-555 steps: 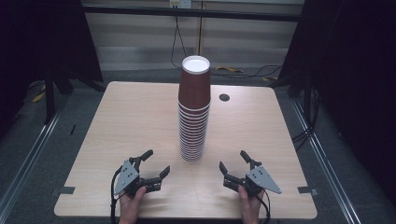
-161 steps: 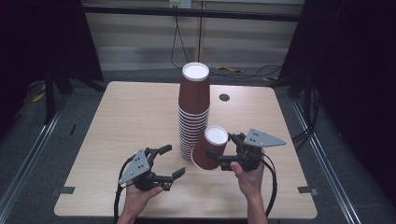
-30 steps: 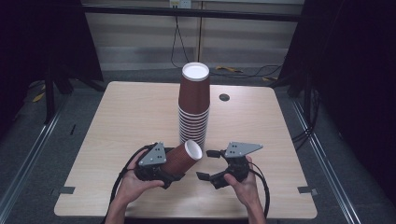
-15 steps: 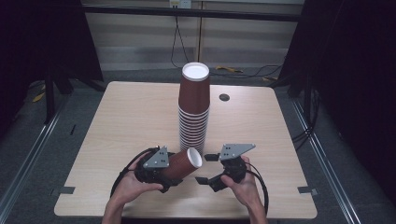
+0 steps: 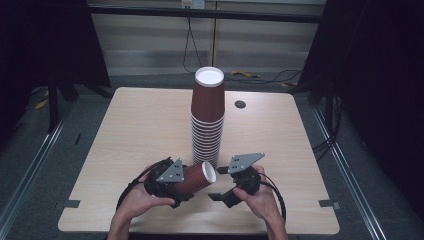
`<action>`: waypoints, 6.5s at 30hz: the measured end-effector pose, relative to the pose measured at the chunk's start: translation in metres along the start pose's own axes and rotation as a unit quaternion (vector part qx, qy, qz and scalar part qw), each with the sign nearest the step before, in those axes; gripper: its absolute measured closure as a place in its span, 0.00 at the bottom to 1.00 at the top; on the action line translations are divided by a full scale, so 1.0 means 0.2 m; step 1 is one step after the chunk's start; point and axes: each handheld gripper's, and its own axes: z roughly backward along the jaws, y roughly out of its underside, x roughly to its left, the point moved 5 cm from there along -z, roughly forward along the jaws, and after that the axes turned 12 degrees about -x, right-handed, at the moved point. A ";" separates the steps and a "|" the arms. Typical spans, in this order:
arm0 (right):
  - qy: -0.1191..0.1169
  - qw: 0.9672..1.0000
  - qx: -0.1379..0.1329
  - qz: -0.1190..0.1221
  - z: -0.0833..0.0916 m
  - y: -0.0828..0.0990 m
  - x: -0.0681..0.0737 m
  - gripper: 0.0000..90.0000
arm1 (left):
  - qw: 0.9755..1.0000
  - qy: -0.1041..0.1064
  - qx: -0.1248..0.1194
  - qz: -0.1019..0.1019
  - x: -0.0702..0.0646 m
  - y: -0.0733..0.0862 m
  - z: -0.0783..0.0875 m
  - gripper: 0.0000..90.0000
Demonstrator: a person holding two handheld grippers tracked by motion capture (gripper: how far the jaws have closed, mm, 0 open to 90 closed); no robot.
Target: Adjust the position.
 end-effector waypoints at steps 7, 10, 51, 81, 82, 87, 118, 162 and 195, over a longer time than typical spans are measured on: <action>-0.015 1.000 0.025 0.001 -0.01 0.01 0.00 0.17 | 1.000 0.010 0.023 -0.009 -0.02 -0.01 0.00 0.14; -0.016 0.999 0.030 0.002 -0.01 0.01 -0.01 0.17 | 0.999 0.013 0.032 -0.013 -0.03 -0.01 0.00 0.14; -0.066 0.990 0.116 0.044 -0.14 0.02 0.03 0.21 | 0.993 0.050 0.093 -0.058 -0.13 -0.03 -0.08 0.14; -0.079 0.991 0.092 0.051 -0.11 0.00 0.03 0.25 | 0.997 0.066 -0.011 -0.048 -0.10 -0.03 -0.05 0.12; -0.079 0.991 0.092 0.051 -0.11 0.00 0.04 0.25 | 0.997 0.064 -0.016 -0.049 -0.09 -0.03 -0.05 0.12; -0.078 0.992 0.085 0.051 -0.10 -0.01 0.04 0.25 | 0.996 0.065 -0.035 -0.044 -0.09 -0.03 -0.03 0.12; -0.055 0.996 0.064 0.028 -0.09 0.02 -0.01 0.25 | 0.988 0.021 -0.154 0.014 -0.01 -0.10 0.09 0.17; -0.036 0.997 -0.047 -0.041 -0.03 0.15 -0.05 0.25 | 0.974 -0.018 -0.210 0.086 -0.03 0.03 0.17 0.17; -0.061 0.989 -0.126 -0.047 0.00 0.16 -0.03 0.25 | 0.966 -0.009 -0.239 0.101 -0.04 0.07 0.15 0.17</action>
